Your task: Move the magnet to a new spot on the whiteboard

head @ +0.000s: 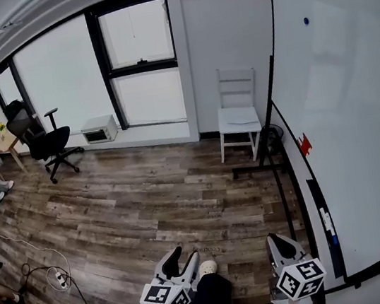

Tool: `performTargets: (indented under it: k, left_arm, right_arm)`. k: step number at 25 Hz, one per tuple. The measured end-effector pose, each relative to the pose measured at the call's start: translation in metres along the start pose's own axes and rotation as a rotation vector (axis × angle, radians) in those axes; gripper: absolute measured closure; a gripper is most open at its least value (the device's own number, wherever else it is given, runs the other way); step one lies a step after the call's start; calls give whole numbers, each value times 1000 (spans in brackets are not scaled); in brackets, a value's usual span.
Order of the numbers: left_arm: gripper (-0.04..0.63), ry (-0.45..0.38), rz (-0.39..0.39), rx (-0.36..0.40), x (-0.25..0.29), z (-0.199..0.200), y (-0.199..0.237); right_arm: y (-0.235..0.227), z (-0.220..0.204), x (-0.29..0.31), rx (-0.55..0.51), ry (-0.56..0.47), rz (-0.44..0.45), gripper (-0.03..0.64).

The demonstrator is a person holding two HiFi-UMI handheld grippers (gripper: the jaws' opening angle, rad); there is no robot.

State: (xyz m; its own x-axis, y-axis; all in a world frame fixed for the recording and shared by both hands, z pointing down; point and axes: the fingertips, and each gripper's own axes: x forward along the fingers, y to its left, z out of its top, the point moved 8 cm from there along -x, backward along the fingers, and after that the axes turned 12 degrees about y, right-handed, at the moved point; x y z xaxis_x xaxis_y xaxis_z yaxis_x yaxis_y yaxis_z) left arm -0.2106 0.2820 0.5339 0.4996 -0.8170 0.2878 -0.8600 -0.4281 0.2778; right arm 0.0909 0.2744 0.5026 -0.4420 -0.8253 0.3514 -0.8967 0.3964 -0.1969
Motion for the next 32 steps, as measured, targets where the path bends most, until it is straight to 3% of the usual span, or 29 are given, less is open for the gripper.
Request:
performTargets:
  k: [21, 32]
  left_arm:
    - [396, 2, -75, 58, 164, 129, 109]
    - [396, 7, -106, 59, 234, 169, 165]
  right_arm:
    - [-48, 111, 165, 16, -25, -74, 584]
    - [-67, 148, 240, 28, -30, -119, 584]
